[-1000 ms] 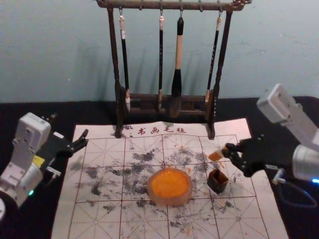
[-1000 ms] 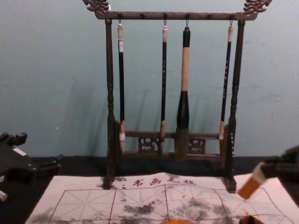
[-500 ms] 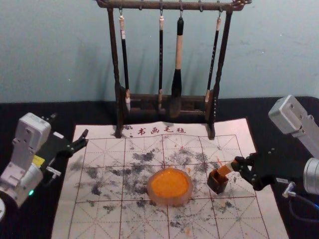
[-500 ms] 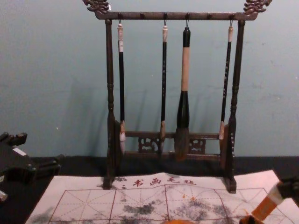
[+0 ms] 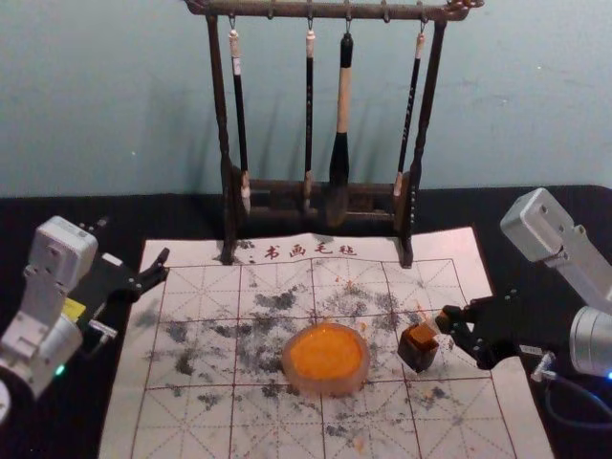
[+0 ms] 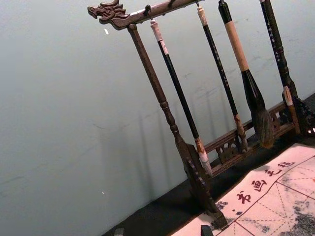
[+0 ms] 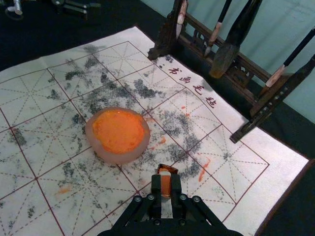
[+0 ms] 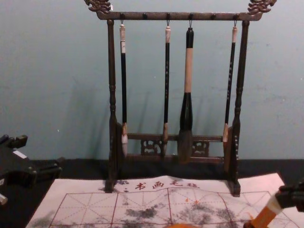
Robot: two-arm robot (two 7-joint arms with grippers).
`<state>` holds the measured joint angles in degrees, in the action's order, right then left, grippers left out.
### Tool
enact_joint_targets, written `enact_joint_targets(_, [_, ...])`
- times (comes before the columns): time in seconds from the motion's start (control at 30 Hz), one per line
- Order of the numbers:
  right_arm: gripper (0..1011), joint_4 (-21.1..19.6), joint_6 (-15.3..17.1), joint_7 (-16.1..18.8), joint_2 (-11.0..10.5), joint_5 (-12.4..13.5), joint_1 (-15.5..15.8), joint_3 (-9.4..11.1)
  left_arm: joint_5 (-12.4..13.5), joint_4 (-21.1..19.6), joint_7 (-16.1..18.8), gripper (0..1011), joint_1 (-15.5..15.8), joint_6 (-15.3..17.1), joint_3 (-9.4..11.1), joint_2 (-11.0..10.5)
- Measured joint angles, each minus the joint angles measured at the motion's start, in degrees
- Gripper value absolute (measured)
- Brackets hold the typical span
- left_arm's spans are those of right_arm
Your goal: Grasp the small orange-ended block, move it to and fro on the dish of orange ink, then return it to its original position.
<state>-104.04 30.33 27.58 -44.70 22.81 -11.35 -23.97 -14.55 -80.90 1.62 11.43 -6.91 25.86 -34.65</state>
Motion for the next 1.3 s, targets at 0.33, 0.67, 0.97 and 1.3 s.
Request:
enact_joint_targets(0.33, [30,0.34,0.09,-0.15,-0.03,-0.22,0.24,0.06,0.00,0.00,0.00,1010,0.00,0.00,0.00,0.00])
enact_joint_targets(0.67, [30,1.27,0.08,0.03,0.57,-0.77,0.02,-0.56,0.00,0.00,0.00,1010,0.00,0.00,0.00,0.00])
enact_joint_targets(0.97, [30,2.87,0.12,0.41,1.75,-2.00,-1.10,-1.91,0.00,0.00,0.00,1010,0.00,0.00,0.00,0.00])
enact_joint_targets(1.3, [30,4.21,0.30,0.75,2.73,-3.46,-2.06,-3.17,0.00,0.00,0.00,1010,0.00,0.00,0.00,0.00])
